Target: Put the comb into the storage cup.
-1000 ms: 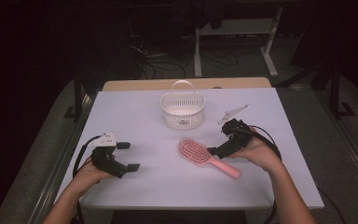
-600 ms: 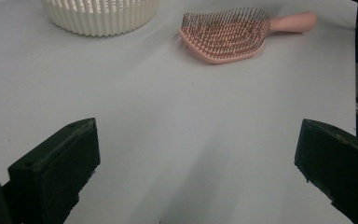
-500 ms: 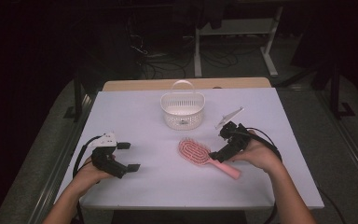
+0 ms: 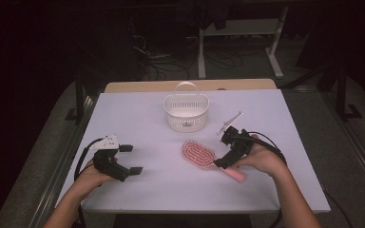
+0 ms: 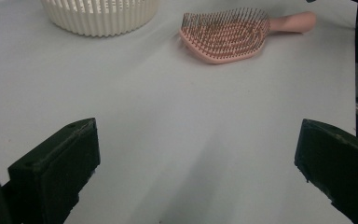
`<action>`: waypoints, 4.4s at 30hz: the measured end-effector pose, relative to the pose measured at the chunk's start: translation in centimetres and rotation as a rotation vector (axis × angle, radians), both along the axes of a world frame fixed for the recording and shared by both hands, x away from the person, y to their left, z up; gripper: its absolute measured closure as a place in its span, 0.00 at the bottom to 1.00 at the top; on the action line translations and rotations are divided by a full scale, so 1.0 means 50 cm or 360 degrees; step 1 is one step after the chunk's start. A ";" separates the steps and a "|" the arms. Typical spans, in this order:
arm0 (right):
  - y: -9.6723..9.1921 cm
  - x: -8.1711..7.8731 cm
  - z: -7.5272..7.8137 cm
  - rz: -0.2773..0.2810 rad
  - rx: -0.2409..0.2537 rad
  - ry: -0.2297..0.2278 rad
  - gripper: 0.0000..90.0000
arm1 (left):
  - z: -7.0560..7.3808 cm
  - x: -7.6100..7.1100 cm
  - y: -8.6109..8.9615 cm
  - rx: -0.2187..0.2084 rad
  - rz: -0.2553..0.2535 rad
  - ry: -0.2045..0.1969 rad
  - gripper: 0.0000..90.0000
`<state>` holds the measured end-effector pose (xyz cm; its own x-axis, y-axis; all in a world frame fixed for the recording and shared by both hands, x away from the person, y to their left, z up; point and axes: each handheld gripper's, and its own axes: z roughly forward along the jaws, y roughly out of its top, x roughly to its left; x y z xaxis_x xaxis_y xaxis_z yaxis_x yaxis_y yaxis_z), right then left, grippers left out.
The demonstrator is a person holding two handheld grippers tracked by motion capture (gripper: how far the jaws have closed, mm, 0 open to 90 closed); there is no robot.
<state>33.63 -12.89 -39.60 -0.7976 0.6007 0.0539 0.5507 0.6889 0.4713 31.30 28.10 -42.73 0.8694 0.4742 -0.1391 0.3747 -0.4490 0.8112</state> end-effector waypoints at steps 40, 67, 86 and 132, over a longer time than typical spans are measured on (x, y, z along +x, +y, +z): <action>0.033 0.003 -0.047 0.0078 -0.0246 0.0158 0.13 | -0.001 0.000 -0.001 0.0000 -0.0004 0.0003 0.00; 0.050 0.014 -0.062 0.0093 -0.0309 0.0273 0.48 | -0.001 0.000 -0.001 -0.0002 -0.0004 0.0005 0.00; 0.068 0.022 -0.074 0.0128 -0.0412 0.0280 0.64 | 0.001 0.000 0.000 -0.0003 0.0000 0.0001 0.00; 0.069 0.018 -0.073 0.0070 -0.0438 0.0255 0.76 | 0.002 -0.001 0.002 -0.0007 0.0008 -0.0005 0.00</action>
